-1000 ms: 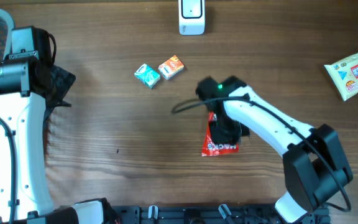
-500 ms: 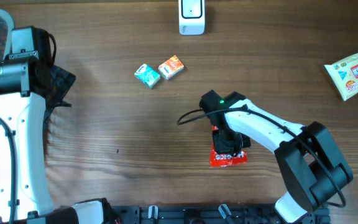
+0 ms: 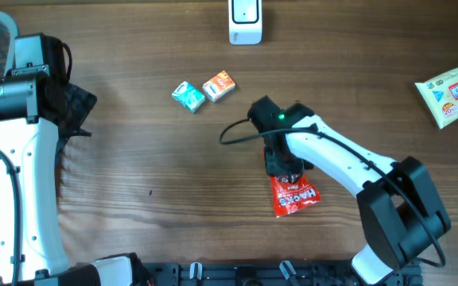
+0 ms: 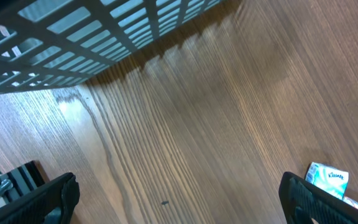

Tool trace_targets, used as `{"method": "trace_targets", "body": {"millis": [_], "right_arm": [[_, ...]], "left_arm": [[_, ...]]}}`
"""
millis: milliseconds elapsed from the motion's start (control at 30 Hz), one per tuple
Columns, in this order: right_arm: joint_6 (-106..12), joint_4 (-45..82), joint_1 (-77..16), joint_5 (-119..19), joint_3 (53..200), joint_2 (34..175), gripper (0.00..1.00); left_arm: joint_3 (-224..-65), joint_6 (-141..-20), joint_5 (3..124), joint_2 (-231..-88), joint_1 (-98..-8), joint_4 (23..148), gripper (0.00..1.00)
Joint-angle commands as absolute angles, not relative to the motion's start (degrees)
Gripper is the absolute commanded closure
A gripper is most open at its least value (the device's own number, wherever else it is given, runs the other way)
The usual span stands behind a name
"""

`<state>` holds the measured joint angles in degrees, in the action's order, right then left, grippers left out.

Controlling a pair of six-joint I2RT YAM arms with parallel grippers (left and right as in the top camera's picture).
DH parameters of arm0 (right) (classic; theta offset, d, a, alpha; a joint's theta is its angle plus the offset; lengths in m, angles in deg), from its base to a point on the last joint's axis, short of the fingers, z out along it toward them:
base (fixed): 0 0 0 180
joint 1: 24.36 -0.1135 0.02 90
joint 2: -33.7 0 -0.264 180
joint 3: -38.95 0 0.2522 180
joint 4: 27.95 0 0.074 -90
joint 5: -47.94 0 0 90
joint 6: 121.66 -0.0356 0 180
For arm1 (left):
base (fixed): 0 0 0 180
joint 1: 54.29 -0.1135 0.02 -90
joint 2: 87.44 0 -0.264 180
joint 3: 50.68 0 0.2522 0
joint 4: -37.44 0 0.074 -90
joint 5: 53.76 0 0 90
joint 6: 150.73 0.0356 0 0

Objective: Scan the item barcode

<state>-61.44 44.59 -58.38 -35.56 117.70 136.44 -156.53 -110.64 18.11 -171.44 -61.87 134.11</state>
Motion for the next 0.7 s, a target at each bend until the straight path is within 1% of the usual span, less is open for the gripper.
{"method": "trace_targets", "body": {"millis": [0, 67, 133, 267, 300, 400, 433, 467, 500, 533, 567, 600, 633, 667], "right_arm": [[-65.04, 39.13, -57.99, -30.75, 112.37, 136.46, 0.96], [-66.29, 37.34, -56.78, -24.91, 111.63, 136.46, 0.96], [-66.07, 37.43, -55.36, -23.18, 112.74, 136.44, 0.96], [-61.63, 41.21, -52.46, -26.48, 119.54, 136.33, 0.96], [-61.42, 45.27, -51.80, -26.68, 123.85, 136.22, 0.96], [-61.26, 52.88, -51.65, -27.36, 130.47, 136.22, 0.95], [-59.56, 54.61, -51.65, -29.59, 131.91, 136.18, 0.95], [-55.67, 55.09, -51.65, -34.03, 132.35, 136.13, 0.93], [-51.34, 55.17, -51.65, -39.03, 132.17, 136.13, 0.84], [-47.21, 55.09, -51.65, -44.56, 131.21, 136.15, 0.71], [-46.49, 54.67, -51.65, -46.70, 129.86, 136.15, 0.61], [-46.90, 53.91, -51.65, -46.66, 128.24, 136.15, 0.37], [-46.86, 52.55, -51.65, -46.66, 126.73, 136.26, 0.03], [-46.90, 50.41, -51.65, -46.70, 124.65, 136.26, 0.00]], "left_arm": [[-156.25, -111.34, 17.76, -171.49, -62.15, 134.11, 0.00], [-156.25, -111.34, 17.76, -171.49, -62.15, 134.11, 0.00], [-156.25, -111.34, 17.76, -171.49, -62.15, 134.11, 0.00], [-156.25, -111.34, 17.76, -171.49, -62.15, 134.11, 0.00], [-156.25, -111.34, 17.76, -171.49, -62.15, 134.11, 0.00], [-156.25, -111.34, 17.76, -171.49, -62.15, 134.11, 0.00], [-156.25, -111.34, 17.76, -171.49, -62.15, 134.11, 0.00], [-156.25, -111.34, 17.76, -171.49, -62.15, 134.11, 0.00], [-156.25, -111.34, 17.76, -171.49, -62.15, 134.11, 0.00], [-156.25, -111.34, 17.76, -171.49, -62.13, 134.11, 0.00], [-156.25, -111.34, 17.76, -171.49, -62.15, 134.11, 0.00], [-156.25, -111.34, 17.76, -171.49, -62.15, 134.11, 0.00], [-156.25, -111.34, 17.76, -171.49, -62.15, 134.11, 0.00], [-156.25, -111.34, 17.76, -171.49, -62.15, 134.11, 0.00]]}}
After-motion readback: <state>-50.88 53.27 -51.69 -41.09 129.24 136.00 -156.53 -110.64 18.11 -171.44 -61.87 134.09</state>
